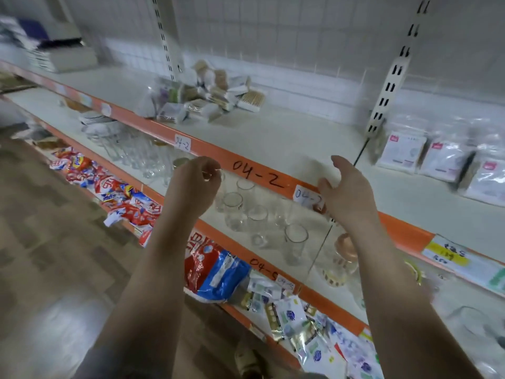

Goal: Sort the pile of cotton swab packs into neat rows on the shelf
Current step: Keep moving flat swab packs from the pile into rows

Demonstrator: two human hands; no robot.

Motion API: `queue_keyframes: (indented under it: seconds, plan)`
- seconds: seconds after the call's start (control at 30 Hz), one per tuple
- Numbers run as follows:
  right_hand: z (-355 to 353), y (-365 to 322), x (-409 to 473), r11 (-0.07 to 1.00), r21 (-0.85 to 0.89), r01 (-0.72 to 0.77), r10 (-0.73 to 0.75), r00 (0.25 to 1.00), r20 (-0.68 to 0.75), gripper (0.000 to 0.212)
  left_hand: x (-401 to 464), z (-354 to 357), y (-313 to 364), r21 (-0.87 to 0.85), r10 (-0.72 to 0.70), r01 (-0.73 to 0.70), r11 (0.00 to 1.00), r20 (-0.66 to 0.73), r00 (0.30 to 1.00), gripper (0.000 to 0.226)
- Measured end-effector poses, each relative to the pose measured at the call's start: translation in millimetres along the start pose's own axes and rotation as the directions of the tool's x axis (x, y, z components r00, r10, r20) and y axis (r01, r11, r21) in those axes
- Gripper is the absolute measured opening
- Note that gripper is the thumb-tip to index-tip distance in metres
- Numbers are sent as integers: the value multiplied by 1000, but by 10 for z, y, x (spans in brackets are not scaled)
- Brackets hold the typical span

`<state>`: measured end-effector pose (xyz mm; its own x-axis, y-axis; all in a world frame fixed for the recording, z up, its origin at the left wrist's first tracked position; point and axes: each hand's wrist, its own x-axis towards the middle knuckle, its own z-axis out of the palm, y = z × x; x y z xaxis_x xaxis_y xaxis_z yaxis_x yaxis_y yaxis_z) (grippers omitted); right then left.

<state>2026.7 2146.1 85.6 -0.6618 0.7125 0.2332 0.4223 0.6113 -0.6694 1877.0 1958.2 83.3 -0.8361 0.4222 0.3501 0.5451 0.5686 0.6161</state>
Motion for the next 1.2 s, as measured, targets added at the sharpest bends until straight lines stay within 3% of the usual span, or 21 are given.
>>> queue_keyframes:
  seconds: [0.2,0.6,0.83,0.97,1.2]
  plan:
    - [308,-279,899,997,-16,69,-68,997,44,52,910,6,-97,-51,-54,53,997,-24,998,20]
    - [790,-722,1920,998,-44,53,-49,995,84,54,2141,134,-500,-25,15,-16,1000,-49,999,23]
    - [1103,-933,2221,990,-121,-73,73,997,-2,55,2933,228,-735,-107,179,-177,978,7,984,23]
    - [1338,-1109,2337,976,-108,-188,178,980,-93,55,3377,255,-805,-173,330,-312,934,85,940,20]
    - [1718,-1368,2598,939,-116,-324,312,943,-116,56,3806,262,-945,-315,407,-332,889,215,888,16]
